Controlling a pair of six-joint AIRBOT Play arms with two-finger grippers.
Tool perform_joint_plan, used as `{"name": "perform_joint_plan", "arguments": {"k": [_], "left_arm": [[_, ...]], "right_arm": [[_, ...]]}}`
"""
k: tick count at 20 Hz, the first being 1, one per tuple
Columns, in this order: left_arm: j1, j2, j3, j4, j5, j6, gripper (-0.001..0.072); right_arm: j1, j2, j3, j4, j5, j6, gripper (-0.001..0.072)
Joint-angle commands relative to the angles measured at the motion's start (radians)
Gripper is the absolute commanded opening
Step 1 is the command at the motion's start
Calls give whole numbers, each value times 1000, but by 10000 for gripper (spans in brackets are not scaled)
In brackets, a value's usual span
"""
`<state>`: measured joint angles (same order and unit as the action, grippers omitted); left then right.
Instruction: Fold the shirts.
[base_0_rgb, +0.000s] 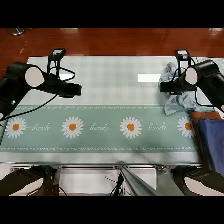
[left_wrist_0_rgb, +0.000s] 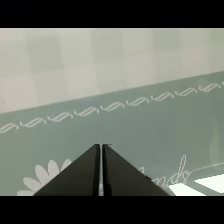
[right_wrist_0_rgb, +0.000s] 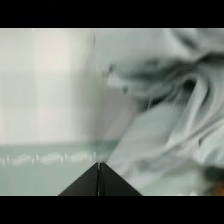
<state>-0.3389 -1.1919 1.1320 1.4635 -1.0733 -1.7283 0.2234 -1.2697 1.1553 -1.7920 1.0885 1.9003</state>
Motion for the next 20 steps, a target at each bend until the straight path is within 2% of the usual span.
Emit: {"name": "perform_joint_plan", "arguments": {"k": [1,2,5,7,10,12,15,16,17,18,19,20], "left_arm": [[4,-31,0,10,137,-1,639],[7,-45,0,22,172,-2,704],[26,-61,1,64,203,-2,703],[57,-61,1,75,202,-2,703],[97,-61,0,74,194,-2,703],[101,-63,0,74,194,-2,703],[101,-84,0,70,181,-2,703],[101,-95,0,70,159,-2,703],[101,-104,0,70,124,-1,703],[104,-105,0,73,62,20,703],[114,-100,4,94,-5,36,703],[134,-91,11,127,-77,37,703]], "right_arm": [[0,-10,0,-145,-237,14,611],[-4,-19,0,-215,-309,15,625],[-87,-76,32,-328,-394,169,625],[-181,-143,70,-307,-392,210,625],[-312,-247,101,-211,-371,207,624],[-378,-312,101,-90,-353,160,623],[-422,-394,101,158,-285,-13,614],[-421,-409,101,229,-263,-75,567],[-421,-412,101,285,-247,-127,441],[-421,-409,110,350,-230,-187,171],[-421,-404,145,417,-195,-249,24],[-421,-391,201,459,-155,-309,25]]}}
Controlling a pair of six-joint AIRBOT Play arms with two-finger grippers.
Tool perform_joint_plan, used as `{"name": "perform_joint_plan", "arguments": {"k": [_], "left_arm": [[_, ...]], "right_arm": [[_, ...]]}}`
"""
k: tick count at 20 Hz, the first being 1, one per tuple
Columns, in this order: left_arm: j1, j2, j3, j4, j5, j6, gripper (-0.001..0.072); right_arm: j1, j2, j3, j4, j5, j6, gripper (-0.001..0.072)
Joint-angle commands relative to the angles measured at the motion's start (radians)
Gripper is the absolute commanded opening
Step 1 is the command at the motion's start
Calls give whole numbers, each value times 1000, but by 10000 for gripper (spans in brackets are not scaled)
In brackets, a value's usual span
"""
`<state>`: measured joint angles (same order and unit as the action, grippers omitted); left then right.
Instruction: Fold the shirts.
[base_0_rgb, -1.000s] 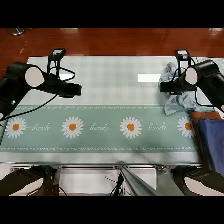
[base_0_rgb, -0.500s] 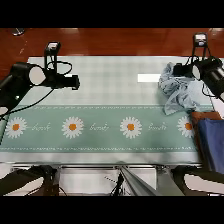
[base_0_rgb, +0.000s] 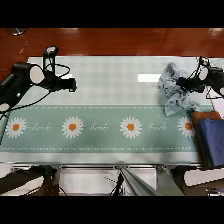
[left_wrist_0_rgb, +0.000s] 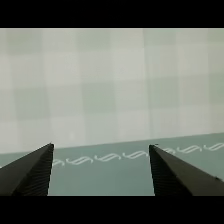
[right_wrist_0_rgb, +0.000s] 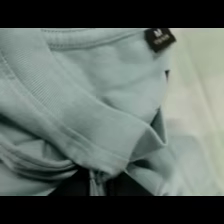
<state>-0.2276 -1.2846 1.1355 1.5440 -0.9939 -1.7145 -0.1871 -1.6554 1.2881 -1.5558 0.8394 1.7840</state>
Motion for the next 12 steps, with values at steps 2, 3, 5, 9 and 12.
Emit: {"name": "perform_joint_plan", "arguments": {"k": [2,3,5,9,12], "left_arm": [[88,61,18,92,-259,45,703],[121,114,17,89,-273,44,703],[155,247,-2,20,-273,44,702],[118,627,-191,-203,-171,43,703],[83,865,-381,-298,-113,-8,703]], "right_arm": [[-6,48,219,246,167,-244,25],[-2,89,294,247,182,-244,25],[13,189,396,269,178,-248,24],[97,411,478,268,165,-308,25],[186,544,519,267,136,-351,24]]}}
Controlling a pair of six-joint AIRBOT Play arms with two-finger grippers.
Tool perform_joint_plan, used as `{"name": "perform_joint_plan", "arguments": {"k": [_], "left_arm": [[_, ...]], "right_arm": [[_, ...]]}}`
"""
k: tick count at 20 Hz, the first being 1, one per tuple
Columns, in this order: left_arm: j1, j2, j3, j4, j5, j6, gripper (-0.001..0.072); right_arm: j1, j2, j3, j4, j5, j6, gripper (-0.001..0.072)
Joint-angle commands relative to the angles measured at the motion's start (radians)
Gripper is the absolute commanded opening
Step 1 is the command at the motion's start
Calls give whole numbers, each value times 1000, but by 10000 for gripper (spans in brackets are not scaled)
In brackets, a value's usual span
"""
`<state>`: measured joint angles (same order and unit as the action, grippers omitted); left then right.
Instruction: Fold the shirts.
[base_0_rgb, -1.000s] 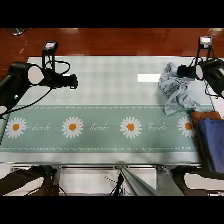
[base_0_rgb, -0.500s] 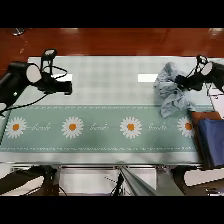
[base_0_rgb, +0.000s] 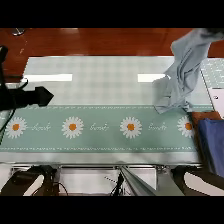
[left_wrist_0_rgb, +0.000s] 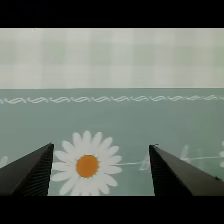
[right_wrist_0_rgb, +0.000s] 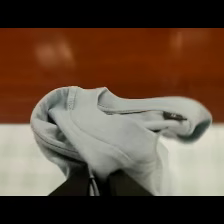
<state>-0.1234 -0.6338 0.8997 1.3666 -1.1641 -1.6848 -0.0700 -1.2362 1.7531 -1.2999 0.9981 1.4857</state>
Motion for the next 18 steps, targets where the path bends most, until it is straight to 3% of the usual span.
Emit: {"name": "perform_joint_plan", "arguments": {"k": [1,4,7,10,15,18], "left_arm": [[-21,262,-191,-129,56,-53,703],[-20,325,-284,-144,54,-76,703],[-20,296,-308,-168,55,-74,703],[-20,260,-308,-167,66,-74,703],[-20,231,-308,-167,64,-71,702],[-20,206,-308,-167,64,-71,702]], "right_arm": [[100,155,83,11,-18,-59,24],[204,213,162,12,5,-70,24],[353,233,179,46,121,-69,24],[496,206,66,116,246,-66,25],[702,139,-459,118,52,50,25],[771,4,-621,209,-90,81,26]]}}
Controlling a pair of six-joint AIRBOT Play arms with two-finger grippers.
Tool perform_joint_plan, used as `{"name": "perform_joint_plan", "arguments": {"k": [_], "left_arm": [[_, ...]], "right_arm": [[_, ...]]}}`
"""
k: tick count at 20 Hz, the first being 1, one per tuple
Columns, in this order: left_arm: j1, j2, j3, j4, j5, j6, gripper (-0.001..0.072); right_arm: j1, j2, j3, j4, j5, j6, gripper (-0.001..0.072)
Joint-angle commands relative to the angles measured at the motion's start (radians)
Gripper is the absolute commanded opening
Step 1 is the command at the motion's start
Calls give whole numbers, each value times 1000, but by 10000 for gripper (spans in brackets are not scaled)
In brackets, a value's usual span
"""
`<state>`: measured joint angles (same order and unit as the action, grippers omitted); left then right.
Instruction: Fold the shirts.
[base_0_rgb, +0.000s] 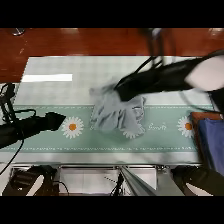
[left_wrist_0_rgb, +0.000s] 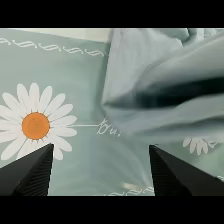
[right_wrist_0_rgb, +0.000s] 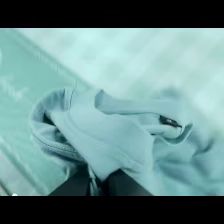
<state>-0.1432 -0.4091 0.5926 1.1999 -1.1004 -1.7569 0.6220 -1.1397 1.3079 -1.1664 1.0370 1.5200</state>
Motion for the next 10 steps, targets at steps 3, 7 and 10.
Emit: {"name": "perform_joint_plan", "arguments": {"k": [3,7,10], "left_arm": [[0,-57,-1,-13,0,2,703],[-1,-120,-1,-182,-38,89,703],[-11,-174,-3,-210,-121,103,703]], "right_arm": [[90,-223,-167,248,-153,-20,547],[-148,-189,17,211,38,-80,627],[-491,-77,72,102,113,-77,626]]}}
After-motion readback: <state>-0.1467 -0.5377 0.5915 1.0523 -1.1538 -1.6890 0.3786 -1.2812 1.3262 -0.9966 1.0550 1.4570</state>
